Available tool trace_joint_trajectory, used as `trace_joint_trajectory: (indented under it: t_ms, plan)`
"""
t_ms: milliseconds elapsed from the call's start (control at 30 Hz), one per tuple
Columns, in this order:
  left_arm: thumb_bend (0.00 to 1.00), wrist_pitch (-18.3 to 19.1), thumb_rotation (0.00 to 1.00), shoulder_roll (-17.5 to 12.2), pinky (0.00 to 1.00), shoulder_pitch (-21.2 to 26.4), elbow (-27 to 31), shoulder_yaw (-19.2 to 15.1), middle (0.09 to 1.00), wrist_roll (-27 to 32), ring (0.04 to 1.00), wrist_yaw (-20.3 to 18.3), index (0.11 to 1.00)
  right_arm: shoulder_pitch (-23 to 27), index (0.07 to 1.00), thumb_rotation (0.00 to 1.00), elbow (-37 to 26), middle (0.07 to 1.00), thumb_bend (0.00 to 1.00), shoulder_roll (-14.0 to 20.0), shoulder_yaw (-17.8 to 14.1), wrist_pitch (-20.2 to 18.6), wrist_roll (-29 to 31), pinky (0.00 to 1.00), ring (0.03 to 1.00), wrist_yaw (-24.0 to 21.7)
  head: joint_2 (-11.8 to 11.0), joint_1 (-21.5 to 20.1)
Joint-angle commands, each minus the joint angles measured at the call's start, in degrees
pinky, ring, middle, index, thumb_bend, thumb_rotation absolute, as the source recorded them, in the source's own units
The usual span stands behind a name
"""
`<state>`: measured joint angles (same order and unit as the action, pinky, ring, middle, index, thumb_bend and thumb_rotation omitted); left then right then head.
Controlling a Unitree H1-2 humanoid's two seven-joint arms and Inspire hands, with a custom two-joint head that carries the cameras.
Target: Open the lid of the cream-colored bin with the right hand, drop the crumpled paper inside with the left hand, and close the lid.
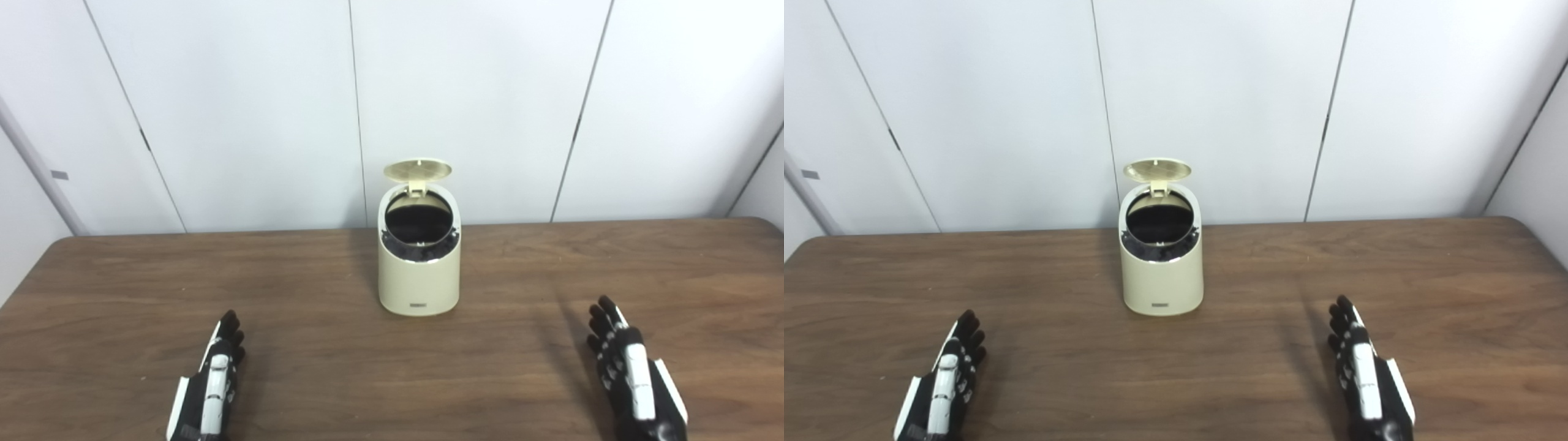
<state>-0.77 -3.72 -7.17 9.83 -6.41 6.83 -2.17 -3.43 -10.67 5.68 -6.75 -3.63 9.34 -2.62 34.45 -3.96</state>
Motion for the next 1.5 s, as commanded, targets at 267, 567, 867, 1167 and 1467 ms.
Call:
trace_joint_trajectory:
  t_ms: [267, 567, 867, 1167, 1467]
  plan:
    - [0.41, -0.8, 0.89, 0.8, 1.00, -0.8, 0.3, 0.8, 1.000, -0.5, 1.000, 0.3, 1.000, 11.4, 0.941, 0.92, -2.1, 0.955, 0.59, 2.6, 3.2, -1.5, -7.0, 0.98, 0.960, -0.1, -1.0, 0.0]
    - [0.41, -1.6, 0.84, 1.0, 1.00, -0.7, -0.5, 1.4, 1.000, -0.8, 1.000, 0.4, 1.000, 19.9, 0.937, 0.96, -5.9, 0.965, 0.63, 5.0, 7.9, -9.2, -12.6, 0.99, 0.980, -2.8, -1.4, 0.4]
    - [0.41, -2.8, 0.82, 1.4, 1.00, -0.3, -2.1, 2.0, 1.000, -1.4, 1.000, 0.6, 1.000, 26.8, 0.919, 0.96, -8.5, 0.950, 0.55, 5.0, 10.0, -15.0, -15.9, 0.96, 0.968, -3.4, -2.1, 0.7]
    - [0.40, -2.1, 0.80, 2.1, 1.00, 0.1, -2.3, 2.1, 1.000, -1.2, 1.000, 0.8, 1.000, 33.9, 0.915, 0.99, -5.3, 0.943, 0.59, 6.4, 12.1, -13.8, -20.2, 0.93, 0.947, -4.3, -2.5, 0.9]
    - [0.39, -2.2, 0.82, 2.6, 1.00, 0.1, -2.7, 2.1, 1.000, -1.1, 1.000, 1.1, 1.000, 41.9, 0.932, 1.00, -2.5, 0.938, 0.54, 10.7, 18.0, -14.3, -29.6, 0.85, 0.916, -7.7, -2.7, 1.1]
